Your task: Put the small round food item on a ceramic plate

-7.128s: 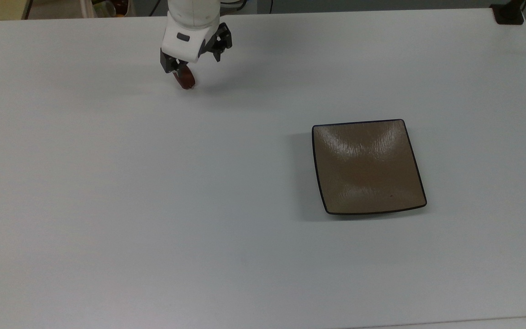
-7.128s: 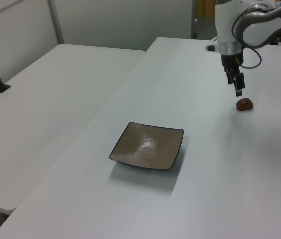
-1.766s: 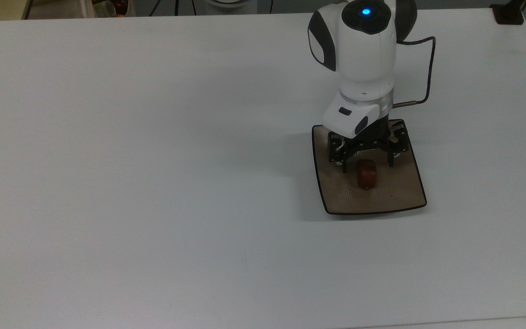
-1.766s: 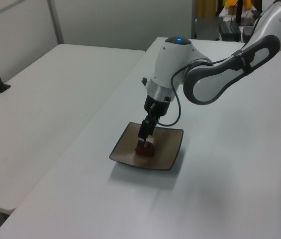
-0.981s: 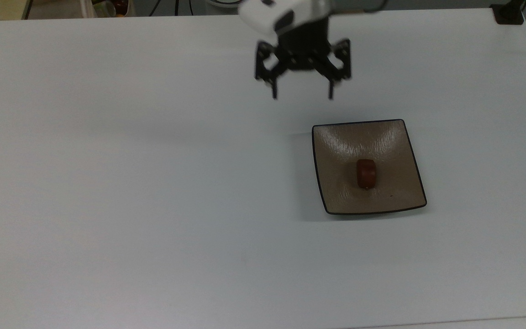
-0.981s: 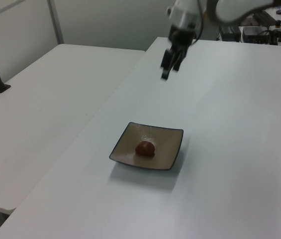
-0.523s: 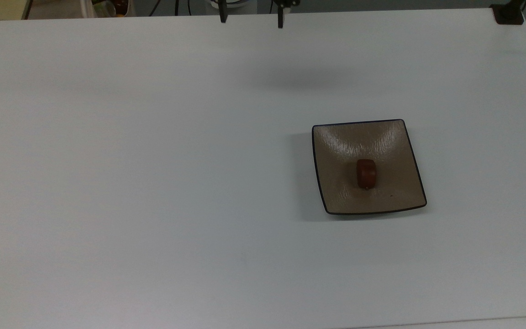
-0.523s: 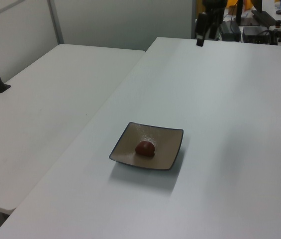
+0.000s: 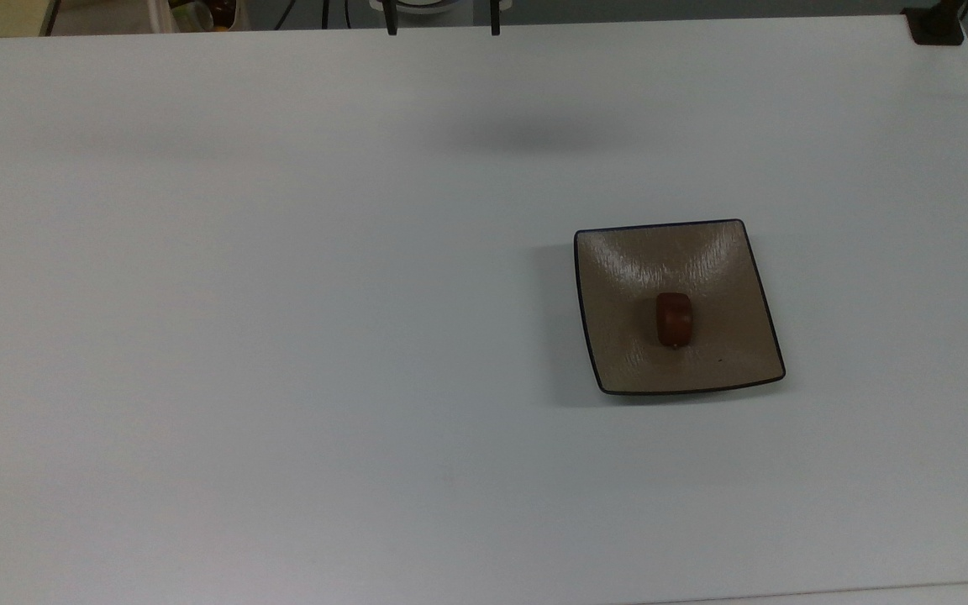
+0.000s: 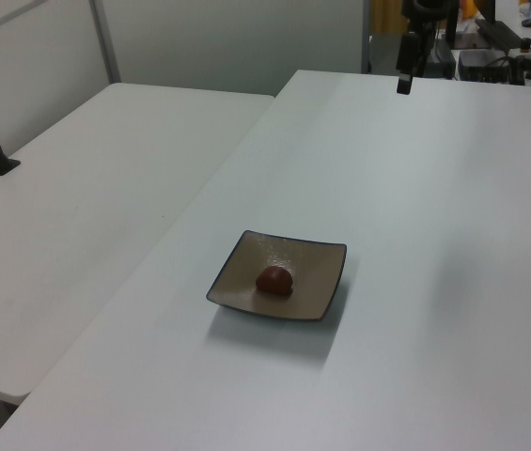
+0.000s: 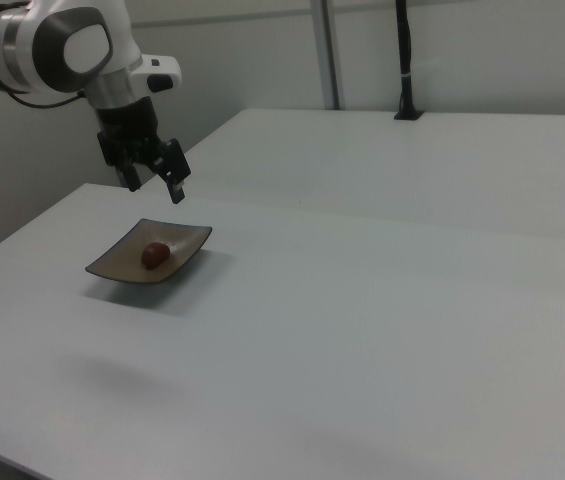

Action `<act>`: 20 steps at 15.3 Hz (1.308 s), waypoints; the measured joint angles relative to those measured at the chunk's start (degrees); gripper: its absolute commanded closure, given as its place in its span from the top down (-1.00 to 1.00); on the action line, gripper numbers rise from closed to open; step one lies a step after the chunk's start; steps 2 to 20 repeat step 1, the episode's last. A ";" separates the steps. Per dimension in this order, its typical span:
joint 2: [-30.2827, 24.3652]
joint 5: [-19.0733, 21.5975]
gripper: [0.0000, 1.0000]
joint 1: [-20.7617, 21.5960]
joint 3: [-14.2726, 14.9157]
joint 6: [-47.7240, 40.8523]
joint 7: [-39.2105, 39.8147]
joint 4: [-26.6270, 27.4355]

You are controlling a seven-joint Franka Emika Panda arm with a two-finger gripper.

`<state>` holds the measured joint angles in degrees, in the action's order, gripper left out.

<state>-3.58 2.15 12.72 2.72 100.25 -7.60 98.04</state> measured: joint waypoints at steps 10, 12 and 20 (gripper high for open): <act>0.00 0.00 1.00 0.01 0.00 0.00 0.34 0.04; 0.00 0.00 1.00 0.01 0.00 0.00 0.34 0.04; 0.00 0.00 1.00 0.01 0.00 0.00 0.34 0.04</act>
